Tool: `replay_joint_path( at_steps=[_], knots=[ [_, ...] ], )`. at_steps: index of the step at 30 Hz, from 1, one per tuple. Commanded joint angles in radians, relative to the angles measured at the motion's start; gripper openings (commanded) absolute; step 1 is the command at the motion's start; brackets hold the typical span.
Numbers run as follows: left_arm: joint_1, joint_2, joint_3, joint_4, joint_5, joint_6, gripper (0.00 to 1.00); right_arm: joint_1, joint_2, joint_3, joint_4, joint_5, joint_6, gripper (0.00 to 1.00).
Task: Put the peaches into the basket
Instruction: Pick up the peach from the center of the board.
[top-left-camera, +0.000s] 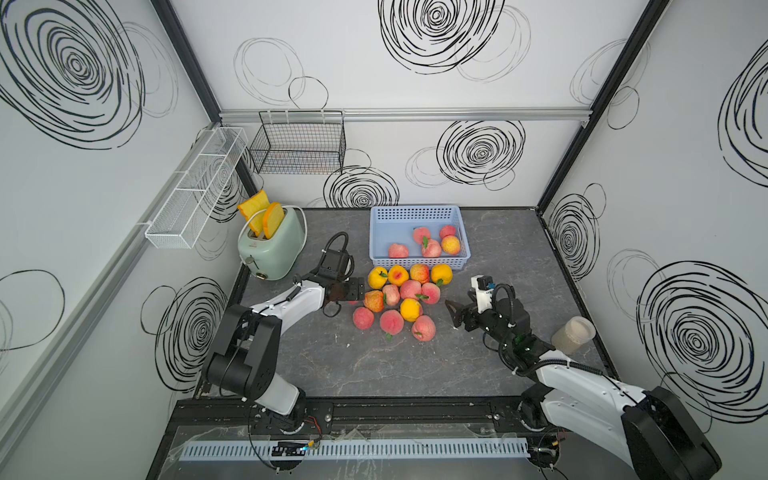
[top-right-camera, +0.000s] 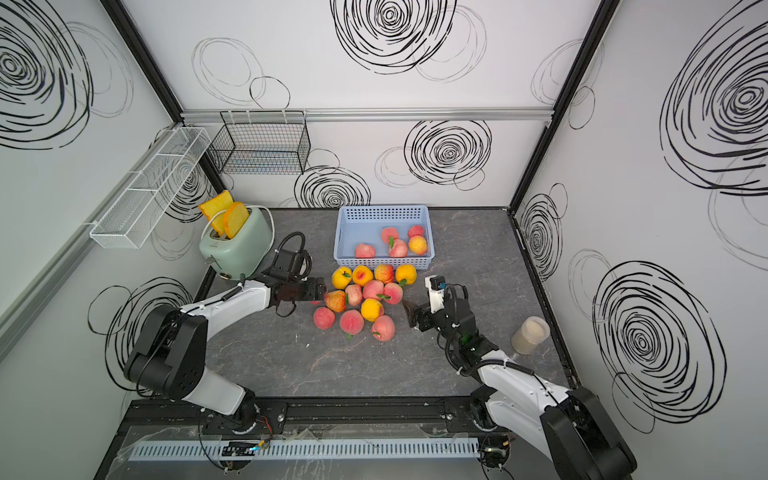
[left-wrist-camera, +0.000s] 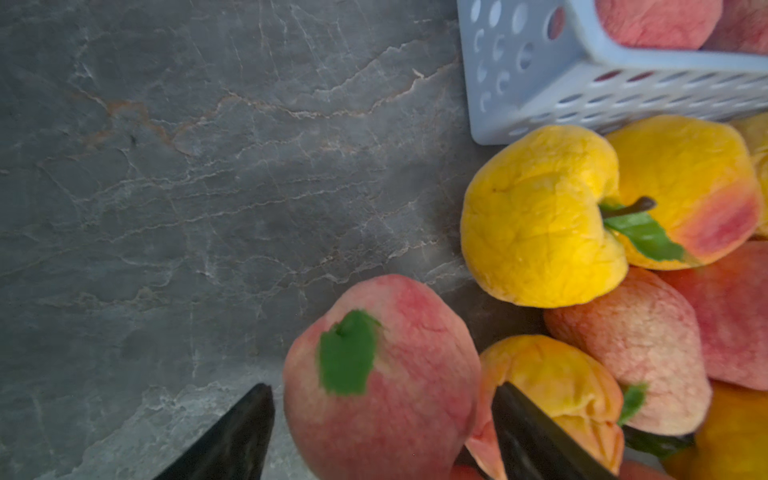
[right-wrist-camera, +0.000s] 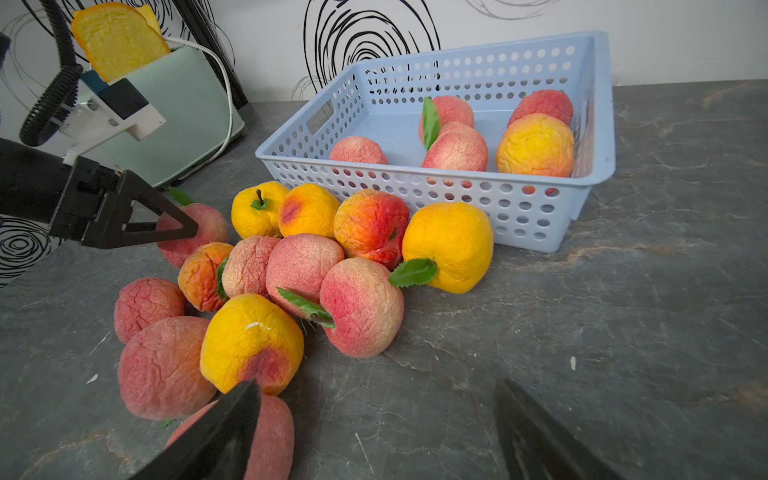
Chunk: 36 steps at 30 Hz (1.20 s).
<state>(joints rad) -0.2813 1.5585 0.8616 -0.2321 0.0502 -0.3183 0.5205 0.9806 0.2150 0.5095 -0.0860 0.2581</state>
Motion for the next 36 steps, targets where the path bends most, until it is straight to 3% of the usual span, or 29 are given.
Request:
replay_joint_path(
  at_steps=[1,10,18,23,31,36],
  knots=[
    [0.010,0.021,0.008,0.062,-0.013,-0.019,0.79,0.005,0.002,-0.002,0.039,0.008,-0.006,0.90],
    [0.011,-0.006,-0.012,0.073,-0.021,-0.021,0.62,0.006,0.004,-0.003,0.040,0.014,-0.005,0.90],
    [-0.031,-0.150,-0.014,0.084,-0.040,-0.017,0.60,0.011,-0.011,-0.005,0.040,0.031,-0.002,0.90],
    [-0.081,-0.191,0.068,0.036,-0.086,0.008,0.60,0.012,-0.020,-0.006,0.036,0.048,0.001,0.90],
    [-0.151,-0.147,0.229,0.083,-0.047,0.053,0.61,0.022,-0.043,-0.018,0.045,0.062,-0.008,0.88],
    [-0.151,-0.076,0.303,0.160,0.013,0.085,0.61,0.028,-0.081,-0.047,0.104,-0.023,-0.024,0.87]
  ],
)
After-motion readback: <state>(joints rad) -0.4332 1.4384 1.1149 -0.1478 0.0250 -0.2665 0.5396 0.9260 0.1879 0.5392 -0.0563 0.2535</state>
